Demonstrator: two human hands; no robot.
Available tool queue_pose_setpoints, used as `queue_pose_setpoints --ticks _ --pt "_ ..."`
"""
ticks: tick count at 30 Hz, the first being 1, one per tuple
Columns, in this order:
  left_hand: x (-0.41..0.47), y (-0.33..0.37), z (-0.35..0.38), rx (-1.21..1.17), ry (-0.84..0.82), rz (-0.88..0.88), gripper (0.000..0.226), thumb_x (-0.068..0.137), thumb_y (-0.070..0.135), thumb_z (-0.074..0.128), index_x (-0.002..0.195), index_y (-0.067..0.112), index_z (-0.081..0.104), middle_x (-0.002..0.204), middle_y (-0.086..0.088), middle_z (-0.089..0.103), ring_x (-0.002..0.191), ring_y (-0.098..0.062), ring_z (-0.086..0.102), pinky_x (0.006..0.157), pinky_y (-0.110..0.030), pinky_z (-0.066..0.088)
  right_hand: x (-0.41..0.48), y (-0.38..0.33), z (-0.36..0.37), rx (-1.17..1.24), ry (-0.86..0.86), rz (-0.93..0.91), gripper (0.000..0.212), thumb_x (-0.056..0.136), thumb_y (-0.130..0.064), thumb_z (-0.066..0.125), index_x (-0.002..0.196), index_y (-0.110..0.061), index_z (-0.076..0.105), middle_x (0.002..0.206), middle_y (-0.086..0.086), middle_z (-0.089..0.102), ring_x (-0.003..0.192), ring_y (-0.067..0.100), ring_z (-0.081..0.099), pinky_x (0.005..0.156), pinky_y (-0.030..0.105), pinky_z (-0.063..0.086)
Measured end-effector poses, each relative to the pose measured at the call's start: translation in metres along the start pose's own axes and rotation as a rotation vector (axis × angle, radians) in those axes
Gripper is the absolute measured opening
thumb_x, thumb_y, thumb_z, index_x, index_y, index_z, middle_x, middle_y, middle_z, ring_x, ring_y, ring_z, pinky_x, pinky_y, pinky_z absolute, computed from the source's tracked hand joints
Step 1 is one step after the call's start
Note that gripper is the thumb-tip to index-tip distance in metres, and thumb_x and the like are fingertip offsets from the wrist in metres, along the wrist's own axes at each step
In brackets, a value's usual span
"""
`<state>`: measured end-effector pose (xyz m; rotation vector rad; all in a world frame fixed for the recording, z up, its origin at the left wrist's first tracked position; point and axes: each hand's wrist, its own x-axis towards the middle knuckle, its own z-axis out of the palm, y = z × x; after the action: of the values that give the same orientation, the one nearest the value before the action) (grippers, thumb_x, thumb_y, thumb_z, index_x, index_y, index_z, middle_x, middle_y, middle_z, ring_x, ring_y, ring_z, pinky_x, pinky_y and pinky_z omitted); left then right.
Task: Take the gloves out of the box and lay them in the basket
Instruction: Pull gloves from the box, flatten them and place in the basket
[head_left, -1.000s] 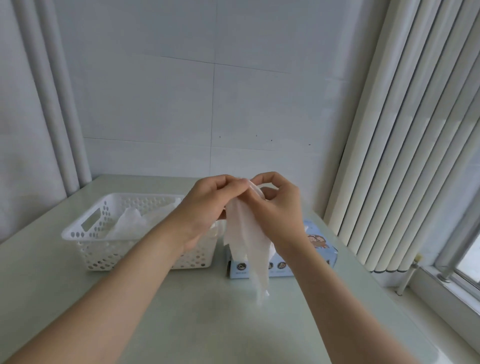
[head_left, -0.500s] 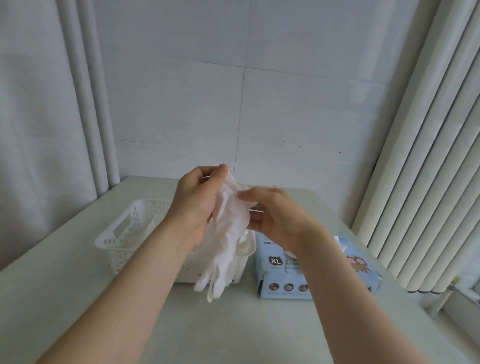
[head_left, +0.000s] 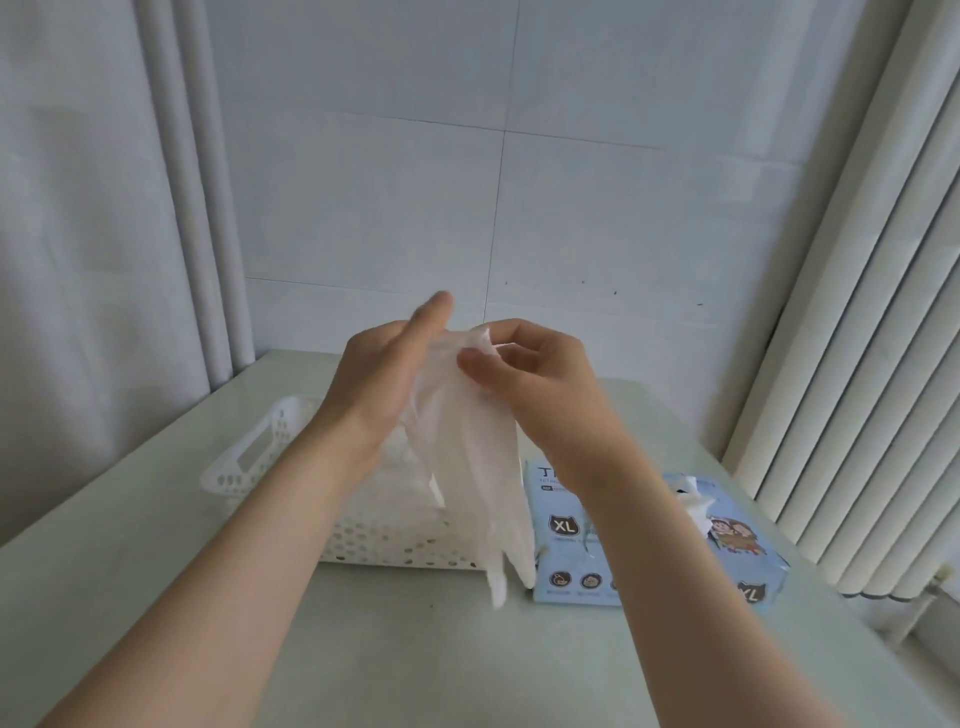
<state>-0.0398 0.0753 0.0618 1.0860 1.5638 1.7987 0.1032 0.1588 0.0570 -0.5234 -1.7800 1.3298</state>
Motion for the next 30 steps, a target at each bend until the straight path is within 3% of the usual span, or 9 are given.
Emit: queue_pose_setpoints --ticks 2,5,9,14,17,20,25,28,30 --pt "-0.007 0.003 -0.002 0.137 -0.109 0.109 0.047 0.085 0.066 0.07 0.098 0.022 0.081 0.097 0.004 0.08 0.093 -0.012 0.076 0.087 -0.033 0.057 -0.002 -0.006 0.001 -0.091 -0.014 -0.05 0.011 0.096 -0.017 0.078 0.107 -0.014 0.075 0.098 0.021 0.077 0.076 0.024 0.073 0.075 0.039 0.061" --pt "-0.011 0.006 -0.002 0.179 -0.161 0.221 0.04 0.078 0.056 0.079 0.097 0.021 0.081 0.096 0.003 0.08 0.094 -0.011 0.076 0.089 -0.03 0.056 -0.004 -0.01 0.002 -0.132 0.034 -0.07 0.019 0.091 -0.01 0.08 0.106 -0.017 0.069 0.097 0.015 0.079 0.081 0.032 0.077 0.077 0.049 0.064" --pt "-0.011 0.005 -0.006 0.222 -0.184 0.287 0.036 0.075 0.049 0.087 0.098 0.021 0.081 0.098 0.002 0.079 0.096 -0.013 0.075 0.09 -0.035 0.06 -0.003 -0.005 -0.001 -0.247 0.13 -0.074 0.029 0.085 -0.01 0.08 0.106 -0.021 0.063 0.097 0.009 0.076 0.078 0.026 0.075 0.067 0.041 0.062" --pt "-0.006 -0.001 -0.007 0.245 -0.164 0.275 0.023 0.092 0.043 0.076 0.094 0.022 0.082 0.094 0.003 0.08 0.093 -0.015 0.077 0.096 -0.046 0.06 -0.004 -0.004 -0.004 -0.239 0.145 -0.002 0.043 0.079 -0.034 0.094 0.106 -0.022 0.062 0.092 0.009 0.073 0.07 0.02 0.069 0.065 0.039 0.059" --pt "0.001 -0.007 -0.006 0.286 -0.062 0.317 0.026 0.098 0.045 0.07 0.09 0.023 0.082 0.086 0.006 0.079 0.085 -0.013 0.075 0.088 -0.038 0.059 -0.006 -0.003 -0.004 -0.269 0.105 0.046 0.046 0.077 -0.039 0.095 0.107 -0.021 0.065 0.089 0.011 0.075 0.066 0.016 0.07 0.067 0.039 0.06" --pt "0.007 -0.014 -0.004 0.364 0.062 0.377 0.029 0.097 0.048 0.07 0.084 0.024 0.08 0.075 0.011 0.073 0.074 -0.008 0.066 0.071 -0.029 0.052 -0.007 -0.003 -0.008 -0.291 -0.068 0.151 0.035 0.083 -0.033 0.091 0.108 -0.017 0.073 0.09 0.007 0.081 0.078 0.022 0.079 0.08 0.045 0.065" --pt "0.013 -0.02 -0.009 0.421 0.294 0.455 0.051 0.097 0.05 0.068 0.068 0.008 0.064 0.055 0.001 0.038 0.058 -0.013 0.036 0.057 -0.028 0.033 -0.009 -0.001 -0.02 -0.49 -0.409 0.327 0.032 0.08 -0.035 0.082 0.097 -0.008 0.082 0.096 0.015 0.08 0.092 0.04 0.076 0.096 0.054 0.061" --pt "0.015 -0.019 -0.016 0.417 0.389 0.446 0.056 0.096 0.05 0.068 0.062 0.007 0.057 0.066 -0.019 0.037 0.062 -0.016 0.031 0.059 -0.033 0.031 -0.006 0.005 -0.029 -0.276 -0.452 0.341 0.034 0.085 -0.025 0.076 0.097 0.007 0.076 0.097 0.022 0.075 0.086 0.04 0.068 0.086 0.046 0.056" --pt "0.015 -0.018 -0.02 0.383 0.395 0.412 0.059 0.096 0.048 0.068 0.057 0.008 0.048 0.06 -0.012 0.028 0.061 -0.018 0.027 0.06 -0.033 0.028 -0.006 0.007 -0.034 -0.033 -0.414 0.357 0.021 0.093 -0.014 0.067 0.099 0.004 0.075 0.099 0.018 0.076 0.088 0.033 0.073 0.079 0.036 0.059"
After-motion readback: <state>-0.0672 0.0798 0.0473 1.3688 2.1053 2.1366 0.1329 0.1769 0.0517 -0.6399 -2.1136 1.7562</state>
